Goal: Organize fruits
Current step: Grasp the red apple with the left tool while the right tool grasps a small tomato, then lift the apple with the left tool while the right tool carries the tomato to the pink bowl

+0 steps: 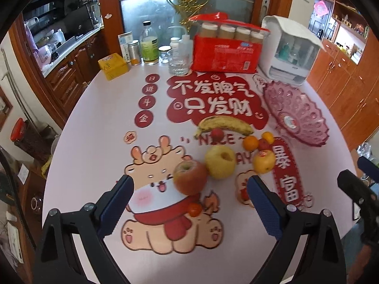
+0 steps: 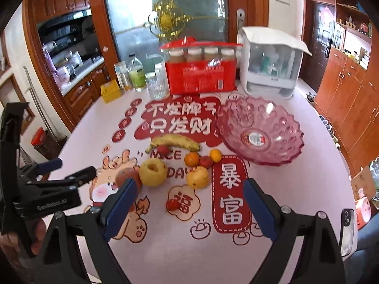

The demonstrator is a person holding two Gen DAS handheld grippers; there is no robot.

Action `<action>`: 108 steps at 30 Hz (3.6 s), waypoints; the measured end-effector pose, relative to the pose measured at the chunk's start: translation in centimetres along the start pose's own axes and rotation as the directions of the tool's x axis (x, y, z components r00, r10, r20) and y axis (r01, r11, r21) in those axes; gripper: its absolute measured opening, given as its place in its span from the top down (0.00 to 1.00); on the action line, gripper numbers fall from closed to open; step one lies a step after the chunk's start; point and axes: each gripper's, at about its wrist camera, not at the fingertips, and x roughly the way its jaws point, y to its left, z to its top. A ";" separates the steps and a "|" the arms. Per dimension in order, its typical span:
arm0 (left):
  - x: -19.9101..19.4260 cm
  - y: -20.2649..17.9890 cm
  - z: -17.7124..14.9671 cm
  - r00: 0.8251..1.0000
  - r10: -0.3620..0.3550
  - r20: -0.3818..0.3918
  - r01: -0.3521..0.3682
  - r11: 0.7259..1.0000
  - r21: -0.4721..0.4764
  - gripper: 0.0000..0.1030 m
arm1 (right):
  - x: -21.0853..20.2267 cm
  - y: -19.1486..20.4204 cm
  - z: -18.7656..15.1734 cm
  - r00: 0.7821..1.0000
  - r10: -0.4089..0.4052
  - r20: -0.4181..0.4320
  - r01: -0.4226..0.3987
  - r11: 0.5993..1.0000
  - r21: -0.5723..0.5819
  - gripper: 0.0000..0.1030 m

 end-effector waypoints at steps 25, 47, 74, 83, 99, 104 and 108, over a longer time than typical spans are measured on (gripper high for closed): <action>13.2 3.7 -2.0 0.974 -0.069 -0.217 0.066 0.998 -0.018 0.07 | 13.3 -0.8 -2.8 0.962 0.028 -0.272 -0.019 0.999 0.035 0.30; 20.7 2.2 -1.1 0.928 -0.168 -0.333 0.162 0.986 -0.048 0.07 | 20.6 3.9 -6.2 0.925 0.066 -0.375 -0.116 0.987 -0.111 0.63; 15.9 -0.1 -2.3 0.948 -0.057 -0.312 0.078 0.996 0.053 0.37 | 17.5 4.1 -5.9 0.950 0.014 -0.312 -0.061 0.988 -0.142 0.73; 12.2 1.3 -1.9 0.968 -0.049 -0.245 0.065 0.996 0.057 0.36 | 14.9 4.1 -5.3 0.967 0.013 -0.253 -0.048 0.990 -0.133 0.73; 6.7 1.2 0.1 0.988 -0.031 -0.150 0.045 0.995 0.087 0.36 | 9.9 3.3 -3.0 0.990 0.003 -0.144 -0.018 0.994 -0.106 0.73; 3.7 -0.8 2.0 0.996 -0.048 -0.080 0.057 0.991 0.119 0.36 | 7.6 1.8 -1.3 0.995 -0.004 -0.096 -0.004 0.997 -0.073 0.73; 2.2 -2.2 3.2 0.998 -0.054 -0.045 0.060 0.989 0.135 0.36 | 5.8 -0.3 0.2 0.998 0.007 -0.060 -0.009 1.000 -0.023 0.73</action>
